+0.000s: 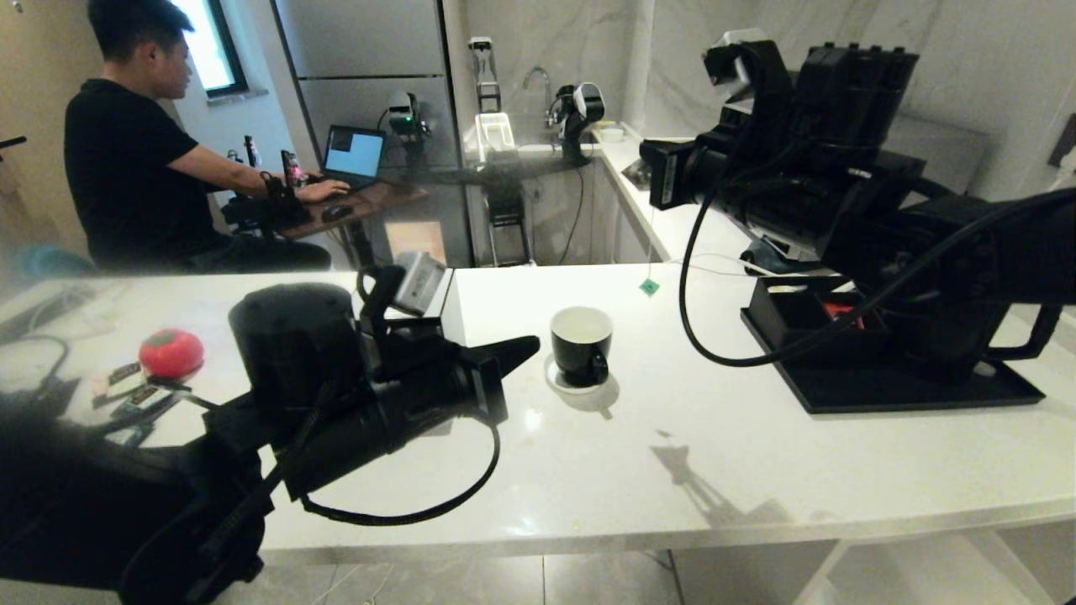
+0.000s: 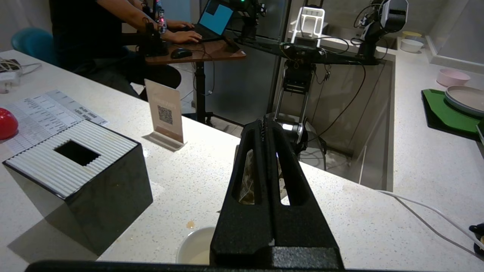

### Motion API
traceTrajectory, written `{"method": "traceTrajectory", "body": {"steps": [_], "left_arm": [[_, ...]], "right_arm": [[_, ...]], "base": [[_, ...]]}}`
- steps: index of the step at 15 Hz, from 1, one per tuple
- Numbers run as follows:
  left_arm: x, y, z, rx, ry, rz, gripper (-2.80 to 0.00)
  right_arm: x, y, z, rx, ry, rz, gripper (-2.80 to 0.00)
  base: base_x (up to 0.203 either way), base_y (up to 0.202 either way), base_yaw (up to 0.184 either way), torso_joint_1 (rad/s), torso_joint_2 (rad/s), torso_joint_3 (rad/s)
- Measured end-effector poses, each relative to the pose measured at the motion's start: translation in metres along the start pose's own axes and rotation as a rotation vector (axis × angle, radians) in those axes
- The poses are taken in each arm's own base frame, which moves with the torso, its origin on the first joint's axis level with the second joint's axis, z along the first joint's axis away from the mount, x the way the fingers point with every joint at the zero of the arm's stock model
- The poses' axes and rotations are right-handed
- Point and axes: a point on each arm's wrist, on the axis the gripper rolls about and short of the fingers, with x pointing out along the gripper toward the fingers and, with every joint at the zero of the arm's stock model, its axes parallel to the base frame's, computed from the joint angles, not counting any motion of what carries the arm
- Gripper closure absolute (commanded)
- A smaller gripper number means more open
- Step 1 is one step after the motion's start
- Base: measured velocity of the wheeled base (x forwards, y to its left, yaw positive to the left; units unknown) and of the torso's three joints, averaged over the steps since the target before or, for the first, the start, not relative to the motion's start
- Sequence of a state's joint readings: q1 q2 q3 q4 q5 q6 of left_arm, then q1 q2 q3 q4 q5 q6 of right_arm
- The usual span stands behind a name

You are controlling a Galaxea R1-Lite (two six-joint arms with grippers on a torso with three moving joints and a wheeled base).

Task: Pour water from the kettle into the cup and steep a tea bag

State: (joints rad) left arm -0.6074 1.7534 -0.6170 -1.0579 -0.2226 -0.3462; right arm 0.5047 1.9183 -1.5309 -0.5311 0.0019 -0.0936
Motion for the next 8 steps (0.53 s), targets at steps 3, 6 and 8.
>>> {"method": "traceTrajectory", "body": {"steps": [3,6,8], "left_arm": [[0.01,0.0,0.001,0.005,-0.005,-0.008,0.0],[0.02,0.0,-0.003,0.025,-0.011,-0.023,0.0],[0.026,0.001,-0.005,0.042,-0.038,-0.034,0.0]], "right_arm": [[-0.001,0.003,0.002,0.002,-0.001,0.009,0.0],[-0.003,0.006,0.005,0.003,-0.008,0.017,0.0],[-0.003,0.007,0.006,0.004,-0.01,0.019,0.0]], "base": [[0.0,0.0,0.0,0.0,0.0,0.0],[0.0,0.0,0.0,0.0,0.0,0.0],[0.0,0.0,0.0,0.0,0.0,0.0]]}}
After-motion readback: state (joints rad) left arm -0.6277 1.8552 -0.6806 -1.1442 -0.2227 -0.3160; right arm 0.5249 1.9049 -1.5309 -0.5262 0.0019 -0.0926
